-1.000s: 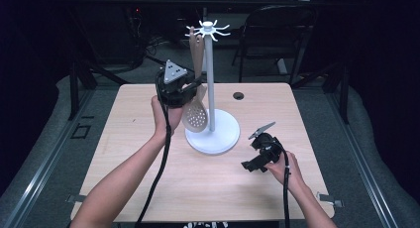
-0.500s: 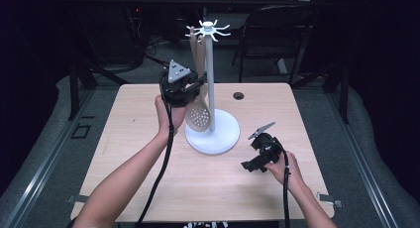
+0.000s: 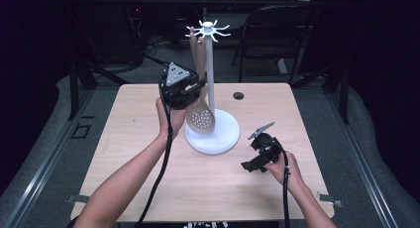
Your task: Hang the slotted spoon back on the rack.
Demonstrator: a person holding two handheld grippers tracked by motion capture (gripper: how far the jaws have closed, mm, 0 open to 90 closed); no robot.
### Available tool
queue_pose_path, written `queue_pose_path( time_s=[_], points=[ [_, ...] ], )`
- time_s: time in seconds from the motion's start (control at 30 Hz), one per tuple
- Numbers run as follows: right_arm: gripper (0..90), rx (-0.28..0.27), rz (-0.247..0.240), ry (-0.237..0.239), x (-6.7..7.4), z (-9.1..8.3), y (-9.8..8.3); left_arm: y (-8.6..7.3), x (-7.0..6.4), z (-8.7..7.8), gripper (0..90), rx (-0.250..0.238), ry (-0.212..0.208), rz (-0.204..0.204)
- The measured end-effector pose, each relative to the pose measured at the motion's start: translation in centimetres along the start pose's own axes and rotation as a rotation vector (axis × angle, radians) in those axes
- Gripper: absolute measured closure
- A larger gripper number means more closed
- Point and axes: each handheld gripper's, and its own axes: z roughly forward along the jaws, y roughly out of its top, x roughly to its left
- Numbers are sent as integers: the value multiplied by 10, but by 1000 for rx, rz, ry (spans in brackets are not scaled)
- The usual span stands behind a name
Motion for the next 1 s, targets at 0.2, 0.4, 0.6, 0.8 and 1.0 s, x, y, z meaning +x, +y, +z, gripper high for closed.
queue_pose_path(
  time_s=[0.2, 0.4, 0.6, 0.8, 1.0],
  points=[
    [24, -6, 6, 0, -1, 0, -1, -3, -2, -2, 698, -5, 6, 6],
    [24, -8, -1, 2, -1, 0, -1, -4, 1, -6, 601, -3, 21, -2],
    [23, -7, -1, -2, -1, -1, -1, -4, 3, -14, 444, 4, 41, 7],
    [23, -5, 0, -3, -1, -1, -1, -3, 8, -31, 292, 21, 48, 16],
    [23, -5, -1, -3, -1, -1, -1, -7, 11, -46, 187, 27, 53, 21]
  ],
)
